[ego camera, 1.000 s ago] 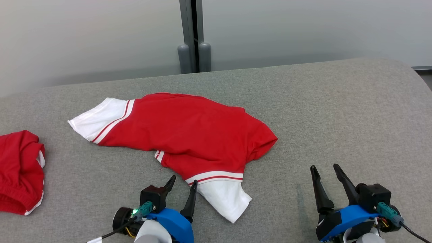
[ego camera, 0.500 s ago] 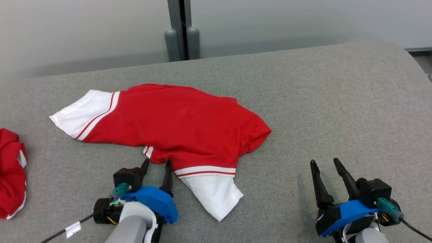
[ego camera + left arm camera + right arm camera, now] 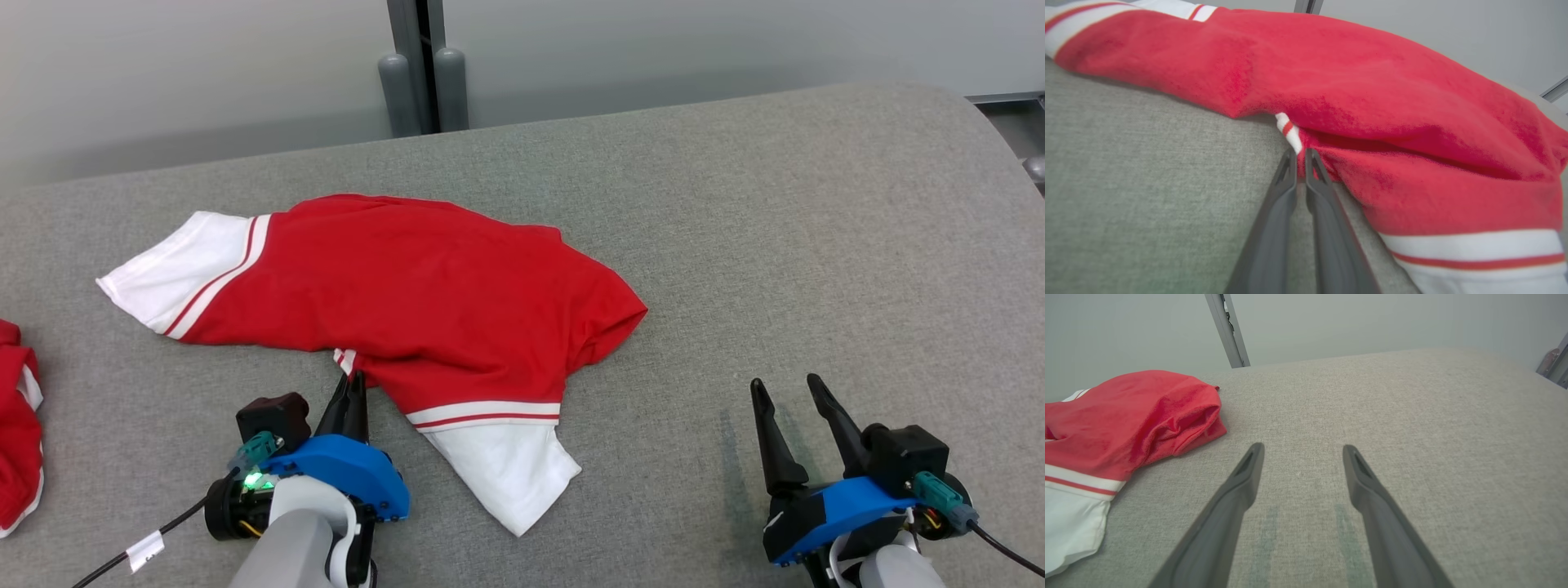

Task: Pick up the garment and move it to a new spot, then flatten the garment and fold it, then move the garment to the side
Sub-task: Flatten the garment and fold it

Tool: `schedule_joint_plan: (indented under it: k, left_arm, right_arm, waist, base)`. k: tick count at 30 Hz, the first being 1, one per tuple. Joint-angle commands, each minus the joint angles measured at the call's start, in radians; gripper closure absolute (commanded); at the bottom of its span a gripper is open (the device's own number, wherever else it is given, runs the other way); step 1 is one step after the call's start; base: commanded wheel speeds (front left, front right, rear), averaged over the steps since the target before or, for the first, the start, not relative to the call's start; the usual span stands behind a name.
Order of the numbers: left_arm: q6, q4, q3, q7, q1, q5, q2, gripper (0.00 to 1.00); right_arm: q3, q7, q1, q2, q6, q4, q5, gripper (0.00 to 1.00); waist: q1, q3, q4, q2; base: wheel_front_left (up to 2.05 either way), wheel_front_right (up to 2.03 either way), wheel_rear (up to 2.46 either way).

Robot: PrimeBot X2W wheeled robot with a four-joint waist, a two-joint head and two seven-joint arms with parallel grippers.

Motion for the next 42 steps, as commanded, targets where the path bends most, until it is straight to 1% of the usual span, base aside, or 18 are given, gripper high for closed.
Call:
schedule_joint_plan:
  k: [1, 3, 6, 11, 15, 20, 23, 26, 27, 29, 32, 34, 37, 42]
  left_arm:
    - [-0.006, -0.005, 0.0, -0.005, -0.017, 0.008, 0.001, 1.0]
    - [-0.011, -0.025, 0.012, -0.005, -0.011, 0.008, 0.001, 1.0]
    - [-0.02, -0.082, 0.023, -0.005, 0.008, 0.046, 0.0, 1.0]
    - [-0.025, -0.228, 0.03, -0.005, 0.044, 0.126, 0.0, 1.0]
    - [-0.012, -0.315, 0.025, -0.005, 0.082, 0.178, -0.001, 1.0]
    - [0.023, -0.379, 0.028, -0.005, 0.118, 0.233, 0.011, 1.0]
    - [0.044, -0.43, 0.029, -0.005, 0.13, 0.26, 0.029, 1.0]
    - [0.065, -0.483, 0.024, -0.005, 0.146, 0.284, 0.038, 1.0]
    - [0.069, -0.501, 0.02, -0.005, 0.142, 0.288, 0.039, 1.0]
    - [0.063, -0.524, 0.006, 0.006, 0.133, 0.288, 0.036, 1.0]
    - [0.052, -0.515, -0.016, 0.032, 0.09, 0.287, 0.029, 1.0]
    - [0.05, -0.476, -0.033, 0.048, 0.06, 0.295, 0.026, 1.0]
    - [0.053, -0.39, -0.042, 0.058, 0.006, 0.295, 0.021, 1.0]
    - [0.03, -0.235, -0.069, 0.04, -0.078, 0.284, 0.011, 1.0]
  right_arm:
    - [0.002, -0.004, -0.015, -0.002, 0.0, 0.0, -0.002, 0.0]
    - [0.0, -0.004, -0.012, -0.002, 0.0, 0.0, -0.001, 0.0]
    - [-0.009, -0.004, 0.002, -0.002, 0.0, 0.002, 0.0, 0.0]
    - [-0.01, -0.004, 0.025, -0.002, 0.0, 0.007, 0.012, 0.0]
    - [-0.005, -0.004, 0.034, -0.002, 0.0, 0.011, 0.024, 0.0]
    - [0.002, -0.004, 0.038, -0.002, 0.0, 0.016, 0.035, 0.0]
    - [0.009, -0.004, 0.034, -0.002, 0.0, 0.016, 0.037, 0.0]
    - [0.016, -0.004, 0.027, -0.002, 0.0, 0.012, 0.038, 0.0]
    - [0.016, -0.004, 0.023, -0.002, 0.0, 0.011, 0.038, 0.0]
    - [0.014, -0.004, 0.018, -0.002, 0.0, 0.011, 0.032, 0.0]
    - [0.014, -0.004, 0.002, -0.002, 0.0, 0.013, 0.024, 0.0]
    - [0.019, -0.004, -0.007, -0.002, 0.0, 0.013, 0.022, 0.0]
    - [0.025, -0.003, -0.021, -0.002, 0.0, 0.014, 0.018, 0.0]
    - [0.02, -0.004, -0.029, -0.002, 0.0, 0.006, 0.014, 0.0]
  waist:
    - [-0.0001, -0.002, 0.001, 0.0]
    - [-0.0001, -0.009, 0.006, 0.0]
    - [-0.0001, -0.024, 0.024, 0.0]
    - [-0.0001, -0.056, 0.074, 0.0]
    - [-0.0001, -0.077, 0.12, 0.0]
    - [-0.0001, -0.086, 0.161, 0.0]
    - [-0.0001, -0.081, 0.167, 0.0]
    - [-0.0001, -0.069, 0.158, 0.0]
    - [-0.0001, -0.063, 0.153, 0.0]
    - [-0.0001, -0.05, 0.14, 0.0]
    - [-0.0001, -0.026, 0.113, 0.0]
    - [-0.0001, -0.01, 0.091, 0.0]
    - [-0.0001, 0.012, 0.062, 0.0]
    - [-0.0001, 0.04, 0.038, 0.0]
  base:
    - [0.0, 0.0, 0.0]
    - [0.0, 0.0, 0.0]
    - [0.0, 0.0, 0.0]
    - [0.0, 0.0, 0.0]
    - [0.0, 0.0, 0.0]
    - [0.0, 0.0, 0.0]
    - [0.0, 0.0, 0.0]
    - [0.0, 0.0, 0.0]
    - [0.0, 0.0, 0.0]
    - [0.0, 0.0, 0.0]
    - [0.0, 0.0, 0.0]
    - [0.0, 0.0, 0.0]
    - [0.0, 0.0, 0.0]
    - [0.0, 0.0, 0.0]
